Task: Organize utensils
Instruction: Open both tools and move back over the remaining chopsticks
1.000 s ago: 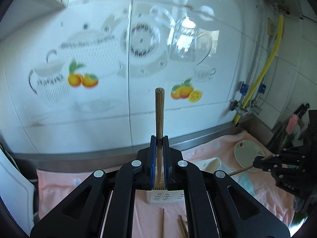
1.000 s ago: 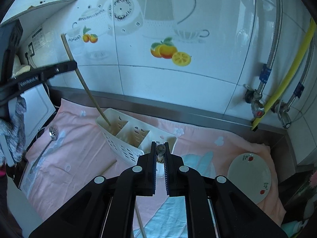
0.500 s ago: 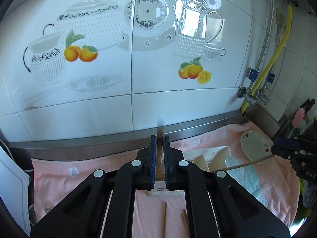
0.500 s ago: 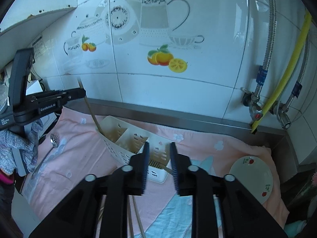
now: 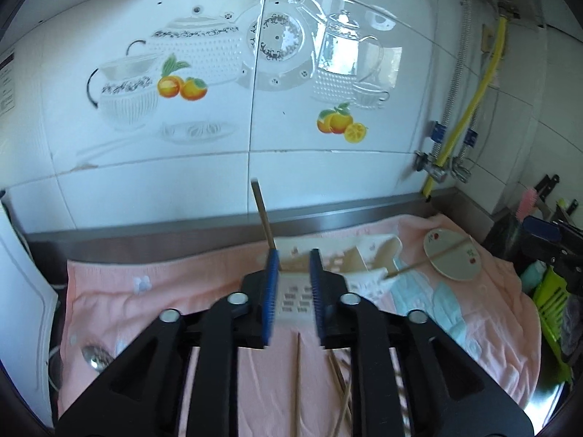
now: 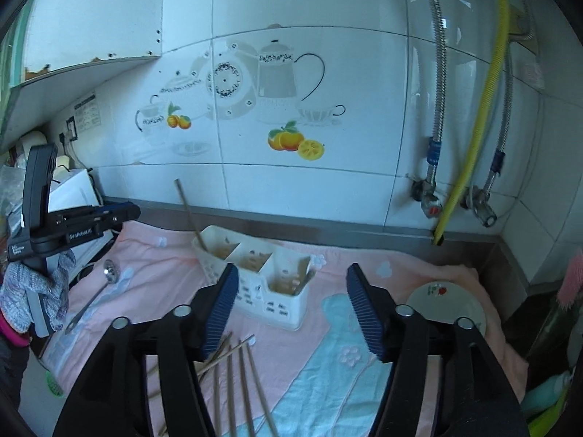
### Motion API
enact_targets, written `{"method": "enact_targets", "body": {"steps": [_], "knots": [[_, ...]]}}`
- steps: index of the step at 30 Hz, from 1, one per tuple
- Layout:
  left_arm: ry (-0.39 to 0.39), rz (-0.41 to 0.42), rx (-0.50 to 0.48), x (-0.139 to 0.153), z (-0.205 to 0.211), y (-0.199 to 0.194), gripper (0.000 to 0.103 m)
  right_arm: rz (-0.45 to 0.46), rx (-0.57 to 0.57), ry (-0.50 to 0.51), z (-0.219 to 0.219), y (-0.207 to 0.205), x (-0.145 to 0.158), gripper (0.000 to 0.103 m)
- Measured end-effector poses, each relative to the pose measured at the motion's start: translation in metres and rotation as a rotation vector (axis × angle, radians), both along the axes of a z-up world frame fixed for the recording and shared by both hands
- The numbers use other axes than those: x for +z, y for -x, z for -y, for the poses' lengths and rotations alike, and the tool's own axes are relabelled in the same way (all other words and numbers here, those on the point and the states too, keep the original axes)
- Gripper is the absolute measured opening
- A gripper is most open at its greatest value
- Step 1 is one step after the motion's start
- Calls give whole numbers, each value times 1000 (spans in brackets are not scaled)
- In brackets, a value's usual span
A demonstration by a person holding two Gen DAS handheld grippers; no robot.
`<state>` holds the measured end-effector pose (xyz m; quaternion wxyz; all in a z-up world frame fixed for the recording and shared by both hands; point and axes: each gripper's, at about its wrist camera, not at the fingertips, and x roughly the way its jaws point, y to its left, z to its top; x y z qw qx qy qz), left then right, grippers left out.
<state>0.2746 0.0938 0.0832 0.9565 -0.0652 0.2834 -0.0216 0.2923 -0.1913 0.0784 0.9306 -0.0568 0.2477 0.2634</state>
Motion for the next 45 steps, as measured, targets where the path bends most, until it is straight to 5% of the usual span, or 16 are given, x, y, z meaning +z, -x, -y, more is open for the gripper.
{"method": "enact_targets", "body": {"steps": [7,20,29,41,45], "knots": [[13,3,-26,-25,6,48,33,30,-11,4,11,41,-21,71],[-30,-66,-143,-108,44,107,35,46,2,23,20,88,-82,72],[-45,-192,-200,-171,56,111,35,-22,-11,21,28,99,-127,72],[-85,-269,-213,-206,67,94,34,-117,-44,13,40,96,-170,72],[-93,-284,-217,-211,70,88,22,-134,-47,6,42,93,-175,72]]}}
